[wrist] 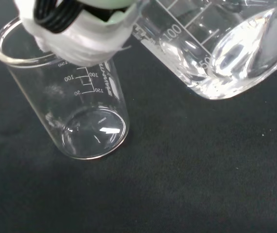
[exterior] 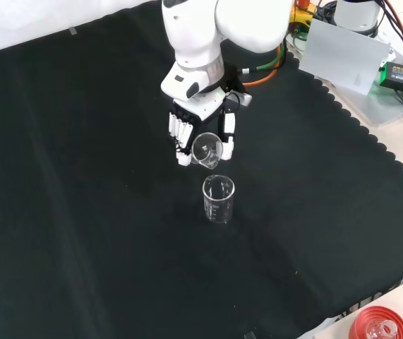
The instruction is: Pour the water from the handheld beaker into the one on the table.
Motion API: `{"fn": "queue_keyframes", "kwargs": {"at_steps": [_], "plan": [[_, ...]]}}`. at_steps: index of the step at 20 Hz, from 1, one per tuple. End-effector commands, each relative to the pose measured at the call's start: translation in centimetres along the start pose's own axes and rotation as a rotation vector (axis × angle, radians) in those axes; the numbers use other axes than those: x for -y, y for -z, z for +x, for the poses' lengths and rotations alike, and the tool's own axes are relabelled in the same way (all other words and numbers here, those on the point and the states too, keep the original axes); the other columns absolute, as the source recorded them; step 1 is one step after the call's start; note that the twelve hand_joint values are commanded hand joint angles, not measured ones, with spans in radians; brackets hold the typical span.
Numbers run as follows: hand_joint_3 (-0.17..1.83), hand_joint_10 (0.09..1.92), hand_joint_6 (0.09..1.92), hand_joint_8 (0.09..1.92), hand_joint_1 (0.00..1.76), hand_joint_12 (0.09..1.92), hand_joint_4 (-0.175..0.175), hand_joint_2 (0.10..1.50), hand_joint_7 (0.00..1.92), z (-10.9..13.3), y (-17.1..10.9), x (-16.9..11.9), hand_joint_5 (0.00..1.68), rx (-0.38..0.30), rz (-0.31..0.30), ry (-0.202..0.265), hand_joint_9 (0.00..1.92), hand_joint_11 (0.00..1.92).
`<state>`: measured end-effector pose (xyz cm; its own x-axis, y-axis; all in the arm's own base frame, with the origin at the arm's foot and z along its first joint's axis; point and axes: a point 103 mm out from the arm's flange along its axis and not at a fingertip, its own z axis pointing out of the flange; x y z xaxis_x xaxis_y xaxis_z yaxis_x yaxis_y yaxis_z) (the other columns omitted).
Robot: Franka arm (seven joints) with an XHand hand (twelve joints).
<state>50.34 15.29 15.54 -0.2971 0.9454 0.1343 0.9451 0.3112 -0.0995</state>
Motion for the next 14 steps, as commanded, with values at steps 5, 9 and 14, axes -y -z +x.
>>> {"fn": "queue_keyframes", "kwargs": {"at_steps": [5,9,14], "plan": [[-0.17,0.87,0.71,0.7,1.3,0.86,-0.175,1.09,1.22,2.3,-0.2,-0.5,1.17,0.104,-0.017,0.021,1.33,1.07],[-0.17,0.88,0.72,0.72,1.3,0.86,-0.175,1.1,1.22,2.8,-0.2,-0.5,1.17,0.156,-0.027,0.018,1.33,1.07],[-0.17,0.88,0.73,0.72,1.3,0.86,-0.175,1.1,1.21,3.0,-0.3,-0.6,1.16,0.195,-0.018,0.019,1.33,1.07]]}}
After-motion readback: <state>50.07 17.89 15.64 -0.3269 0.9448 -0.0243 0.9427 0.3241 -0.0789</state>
